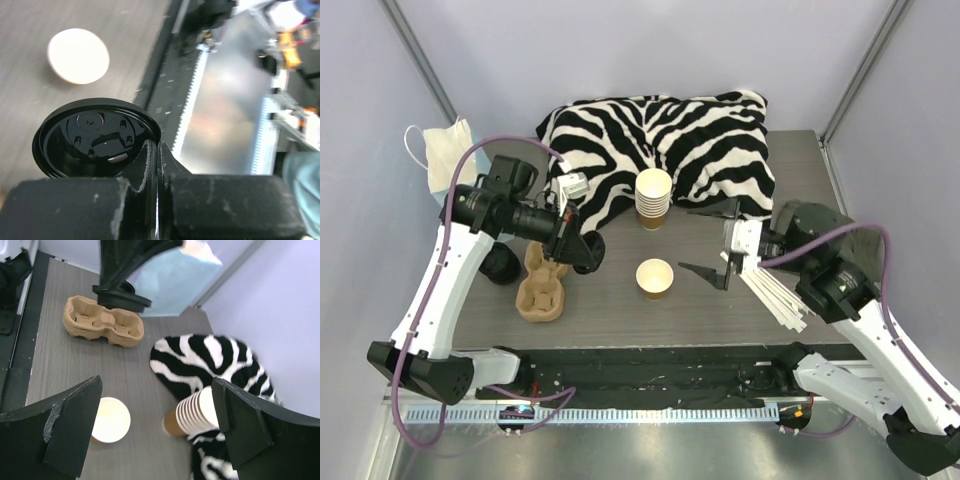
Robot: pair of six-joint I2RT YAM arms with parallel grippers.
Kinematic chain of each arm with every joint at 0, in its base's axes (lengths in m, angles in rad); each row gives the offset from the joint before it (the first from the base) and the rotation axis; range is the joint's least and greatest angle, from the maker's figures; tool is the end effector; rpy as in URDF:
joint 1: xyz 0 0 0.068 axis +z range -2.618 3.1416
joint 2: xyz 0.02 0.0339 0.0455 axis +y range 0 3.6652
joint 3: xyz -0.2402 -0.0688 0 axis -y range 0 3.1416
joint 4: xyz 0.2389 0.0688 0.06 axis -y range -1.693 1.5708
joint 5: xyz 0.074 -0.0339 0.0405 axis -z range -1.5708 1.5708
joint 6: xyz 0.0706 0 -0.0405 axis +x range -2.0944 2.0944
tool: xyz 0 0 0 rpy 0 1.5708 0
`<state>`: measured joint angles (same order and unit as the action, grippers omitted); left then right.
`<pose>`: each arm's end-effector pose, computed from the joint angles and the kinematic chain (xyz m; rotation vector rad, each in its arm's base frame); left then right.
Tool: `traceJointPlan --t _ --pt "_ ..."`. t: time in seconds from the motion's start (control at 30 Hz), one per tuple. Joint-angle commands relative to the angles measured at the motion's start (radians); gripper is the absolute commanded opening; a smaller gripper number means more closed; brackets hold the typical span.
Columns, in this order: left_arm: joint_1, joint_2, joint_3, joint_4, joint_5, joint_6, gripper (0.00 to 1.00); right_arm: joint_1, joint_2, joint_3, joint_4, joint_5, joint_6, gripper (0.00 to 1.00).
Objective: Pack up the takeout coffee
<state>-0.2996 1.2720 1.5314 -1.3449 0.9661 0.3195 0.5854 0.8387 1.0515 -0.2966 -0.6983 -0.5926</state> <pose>0.1912 -0.1198 0.3614 1.0197 2.1737 -1.2429 0.1482 0.1527 0.3905 -1.3172 1.0197 0.5699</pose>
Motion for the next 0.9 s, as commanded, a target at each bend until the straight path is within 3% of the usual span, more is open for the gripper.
traceJointPlan --t 0.0,0.07,0.27,0.57,0.63,0.87 --pt "-0.084 0.003 0.000 -0.045 0.145 -0.040 0.00 0.077 0.038 -0.013 0.143 -0.050 -0.234 0.98" --pt "-0.152 0.007 -0.010 -0.074 0.109 0.003 0.00 0.155 0.071 0.010 0.084 -0.015 -0.334 0.97" --pt "-0.219 0.033 -0.010 -0.114 0.126 0.042 0.00 0.344 0.178 0.053 -0.047 0.068 -0.616 0.94" --pt "-0.303 0.035 -0.042 -0.135 0.131 0.072 0.00 0.464 0.280 0.077 -0.073 0.206 -0.704 0.93" --pt "-0.314 0.036 -0.050 -0.138 0.135 0.078 0.00 0.475 0.301 0.091 -0.076 0.215 -0.702 0.87" --pt "-0.317 0.046 -0.031 -0.152 0.166 0.105 0.00 0.517 0.293 0.059 -0.079 0.221 -0.751 0.44"
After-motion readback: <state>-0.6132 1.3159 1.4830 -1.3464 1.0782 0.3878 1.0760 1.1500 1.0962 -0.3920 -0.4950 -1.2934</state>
